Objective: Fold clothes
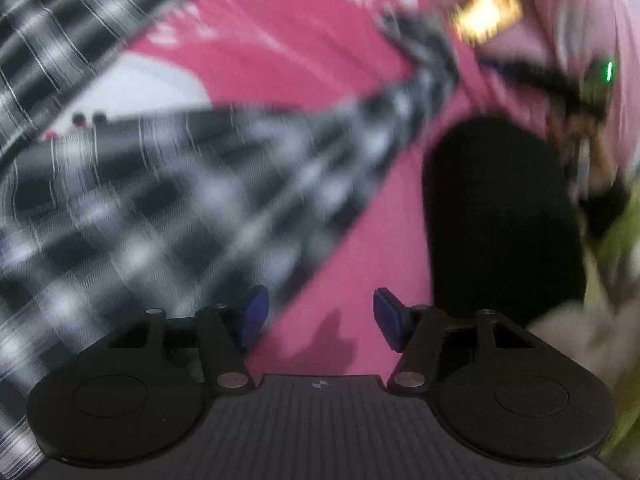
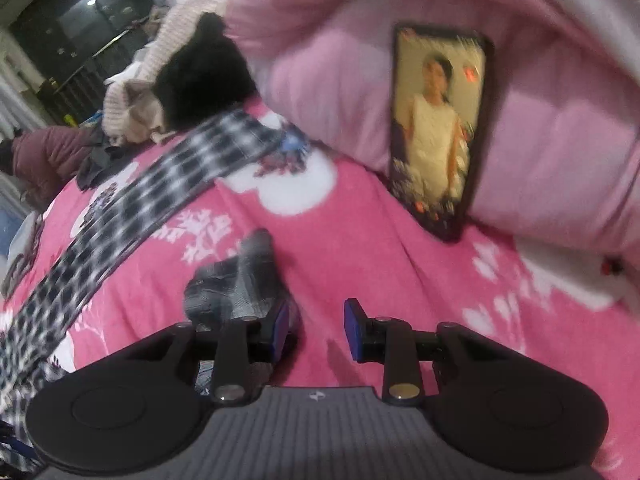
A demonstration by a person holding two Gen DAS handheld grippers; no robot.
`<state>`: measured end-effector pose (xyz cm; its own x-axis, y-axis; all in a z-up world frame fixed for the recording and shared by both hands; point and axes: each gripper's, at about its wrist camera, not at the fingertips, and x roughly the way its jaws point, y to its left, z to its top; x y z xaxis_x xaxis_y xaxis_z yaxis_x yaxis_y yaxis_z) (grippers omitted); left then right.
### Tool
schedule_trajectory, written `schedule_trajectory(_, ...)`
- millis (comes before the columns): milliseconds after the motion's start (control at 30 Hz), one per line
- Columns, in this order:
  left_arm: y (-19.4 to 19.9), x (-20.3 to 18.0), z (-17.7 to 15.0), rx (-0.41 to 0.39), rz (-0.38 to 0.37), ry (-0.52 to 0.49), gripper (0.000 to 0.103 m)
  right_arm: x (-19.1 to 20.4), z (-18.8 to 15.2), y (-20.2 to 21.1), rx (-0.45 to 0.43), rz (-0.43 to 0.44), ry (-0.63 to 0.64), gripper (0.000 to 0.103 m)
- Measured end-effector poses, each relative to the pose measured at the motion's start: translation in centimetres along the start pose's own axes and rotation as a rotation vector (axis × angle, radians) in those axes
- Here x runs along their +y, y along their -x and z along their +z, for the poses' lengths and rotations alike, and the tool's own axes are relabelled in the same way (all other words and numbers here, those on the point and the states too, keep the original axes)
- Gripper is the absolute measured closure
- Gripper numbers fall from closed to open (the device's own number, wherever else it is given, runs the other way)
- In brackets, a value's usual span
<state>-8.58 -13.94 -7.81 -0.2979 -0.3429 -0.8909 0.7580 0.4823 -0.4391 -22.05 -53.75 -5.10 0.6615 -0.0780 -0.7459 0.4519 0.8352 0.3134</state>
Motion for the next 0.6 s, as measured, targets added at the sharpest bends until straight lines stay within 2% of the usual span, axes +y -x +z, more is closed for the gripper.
schedule_trajectory(67, 0.5, 0.1, -1.0, 0.029, 0.03, -0.016, 0.045, 0.9, 0.3, 1.5, -0.044, -0.004, 0.066, 0.069)
schedule_trajectory(167, 1.4, 1.0, -2.3, 0.027, 0.031, 0.016, 0.045, 3.1, 1.2, 2.4, -0.101, 0.002, 0.164, 0.066)
schedule_trajectory(300, 1.4, 2.4, -3.5, -0.003, 0.005, 0.094, 0.045, 6.4, 1.7, 3.8, -0.113, 0.08, 0.239, 0.066)
schedule_trajectory(433, 0.3, 3.0, -4.4, -0.018, -0.012, 0.151, 0.045, 10.6, 1.1, 4.4, -0.038, 0.22, 0.316, 0.062)
schedule_trajectory(533, 0.2, 3.6, -5.2, -0.037, -0.03, 0.208, 0.045, 13.8, 0.4, 4.4, 0.082, 0.333, 0.333, 0.061)
schedule_trajectory(600, 0.8, 4.5, -6.1, -0.065, -0.057, 0.263, 0.045, 15.3, -0.3, 3.9, 0.19, 0.394, 0.281, 0.061)
